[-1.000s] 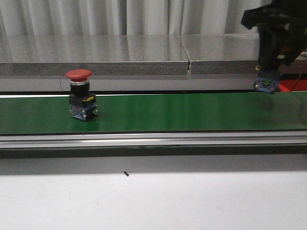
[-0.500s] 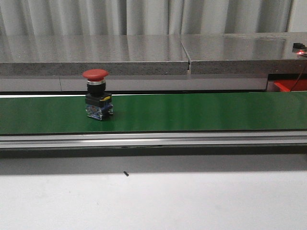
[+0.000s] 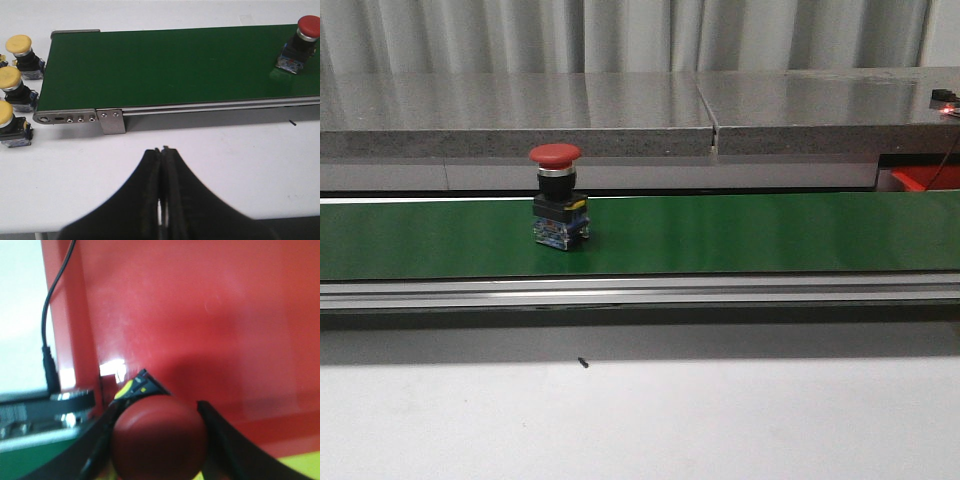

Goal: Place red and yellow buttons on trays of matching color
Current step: 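Lower the red button onto the red tray and open the right gripper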

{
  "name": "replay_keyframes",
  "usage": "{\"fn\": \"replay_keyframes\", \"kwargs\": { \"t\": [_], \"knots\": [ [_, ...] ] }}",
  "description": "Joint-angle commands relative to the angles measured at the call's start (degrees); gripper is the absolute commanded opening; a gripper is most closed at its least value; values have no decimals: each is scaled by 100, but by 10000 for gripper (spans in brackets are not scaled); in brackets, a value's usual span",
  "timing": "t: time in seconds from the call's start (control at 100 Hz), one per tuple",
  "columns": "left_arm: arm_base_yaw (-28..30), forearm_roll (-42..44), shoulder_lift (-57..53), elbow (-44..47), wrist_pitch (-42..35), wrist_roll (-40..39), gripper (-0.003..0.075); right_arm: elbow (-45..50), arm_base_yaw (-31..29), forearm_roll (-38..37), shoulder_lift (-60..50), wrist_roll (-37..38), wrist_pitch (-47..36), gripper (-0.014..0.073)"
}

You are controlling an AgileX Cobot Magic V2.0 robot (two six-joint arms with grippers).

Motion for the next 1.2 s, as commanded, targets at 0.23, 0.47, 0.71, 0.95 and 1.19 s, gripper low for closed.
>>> {"fn": "replay_keyframes", "kwargs": {
  "t": [0.23,0.47,0.71,0.95,1.19],
  "knots": [
    [-47,-95,46,-154,-353,-3,-20,-933,-32,-80,518,-44,-432,140],
    [-47,-95,46,-154,-353,-3,-20,-995,-32,-66,724,-44,-637,328],
    [-47,-95,46,-154,-353,-3,-20,-995,-32,-54,704,-44,-628,536],
    [-47,-95,46,-154,-353,-3,-20,-995,-27,312,401,-44,-573,536],
    [-47,-95,46,-154,-353,-3,-20,-352,103,680,-340,-50,-718,536]
  ]
}}
